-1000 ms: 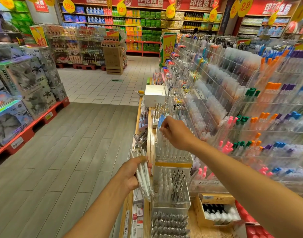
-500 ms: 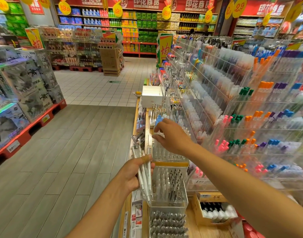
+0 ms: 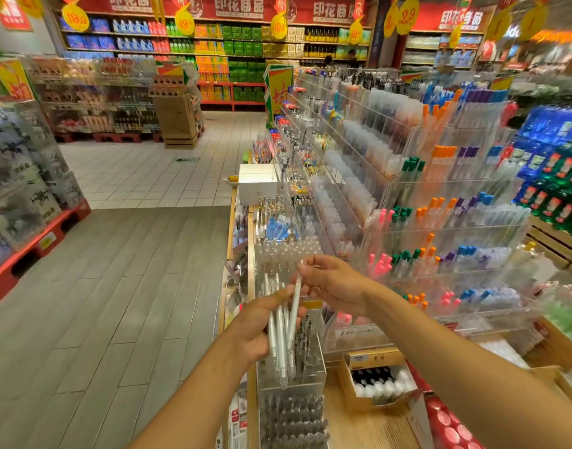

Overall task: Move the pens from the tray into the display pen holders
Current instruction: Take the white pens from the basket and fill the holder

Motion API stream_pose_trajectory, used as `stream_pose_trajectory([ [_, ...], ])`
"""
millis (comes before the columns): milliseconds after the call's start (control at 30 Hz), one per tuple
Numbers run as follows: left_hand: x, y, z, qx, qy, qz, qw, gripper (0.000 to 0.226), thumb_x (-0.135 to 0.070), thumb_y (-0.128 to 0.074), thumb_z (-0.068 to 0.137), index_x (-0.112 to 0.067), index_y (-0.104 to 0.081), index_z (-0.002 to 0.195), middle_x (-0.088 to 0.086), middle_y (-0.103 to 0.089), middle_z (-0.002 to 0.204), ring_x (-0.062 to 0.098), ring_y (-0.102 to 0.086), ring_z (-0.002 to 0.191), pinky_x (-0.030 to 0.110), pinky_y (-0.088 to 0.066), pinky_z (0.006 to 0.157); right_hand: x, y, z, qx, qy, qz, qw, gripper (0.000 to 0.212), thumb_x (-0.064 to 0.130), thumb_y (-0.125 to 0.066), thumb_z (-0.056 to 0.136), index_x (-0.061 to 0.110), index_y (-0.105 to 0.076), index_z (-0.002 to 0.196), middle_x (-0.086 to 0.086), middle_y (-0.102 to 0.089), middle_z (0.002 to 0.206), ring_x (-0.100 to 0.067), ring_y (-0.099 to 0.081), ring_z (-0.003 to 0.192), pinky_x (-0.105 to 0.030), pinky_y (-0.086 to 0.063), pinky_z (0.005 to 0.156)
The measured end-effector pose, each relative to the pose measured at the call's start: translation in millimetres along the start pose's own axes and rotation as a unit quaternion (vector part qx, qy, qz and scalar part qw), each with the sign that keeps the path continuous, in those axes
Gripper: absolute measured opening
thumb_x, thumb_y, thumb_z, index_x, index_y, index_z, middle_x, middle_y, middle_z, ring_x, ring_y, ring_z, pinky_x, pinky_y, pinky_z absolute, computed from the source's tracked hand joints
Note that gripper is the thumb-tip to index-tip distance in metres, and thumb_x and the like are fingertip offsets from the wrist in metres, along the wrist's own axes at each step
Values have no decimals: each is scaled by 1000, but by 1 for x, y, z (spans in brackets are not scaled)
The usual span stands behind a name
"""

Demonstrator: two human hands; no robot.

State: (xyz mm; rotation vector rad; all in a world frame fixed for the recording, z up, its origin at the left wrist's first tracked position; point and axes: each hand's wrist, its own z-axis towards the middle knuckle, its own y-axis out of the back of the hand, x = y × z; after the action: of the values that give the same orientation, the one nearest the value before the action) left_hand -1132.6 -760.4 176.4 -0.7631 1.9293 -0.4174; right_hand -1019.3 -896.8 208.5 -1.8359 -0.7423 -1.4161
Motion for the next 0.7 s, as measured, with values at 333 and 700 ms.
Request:
stream_pose_trajectory([
  [333,6,3,5,-73,49,-53,995,12,-2,-53,95,5,-60,88,15,-62,67,20,-61,43,26,-54,44,18,48,-3,-307,203,-311,876,10,25,-60,95,20,-54,88,-6,-65,73,-20,-65,62,-33,-56,58],
  [700,2,6,-1,-60,43,-35,997,22,5,-45,94,13,-63,104,22,-67,76,25,-67,60,31,-60,53,3,39,9,-254,161,-403,864,14,26,-68,89,21,-56,84,1,-66,70,-18,-67,66,-42,-58,69],
])
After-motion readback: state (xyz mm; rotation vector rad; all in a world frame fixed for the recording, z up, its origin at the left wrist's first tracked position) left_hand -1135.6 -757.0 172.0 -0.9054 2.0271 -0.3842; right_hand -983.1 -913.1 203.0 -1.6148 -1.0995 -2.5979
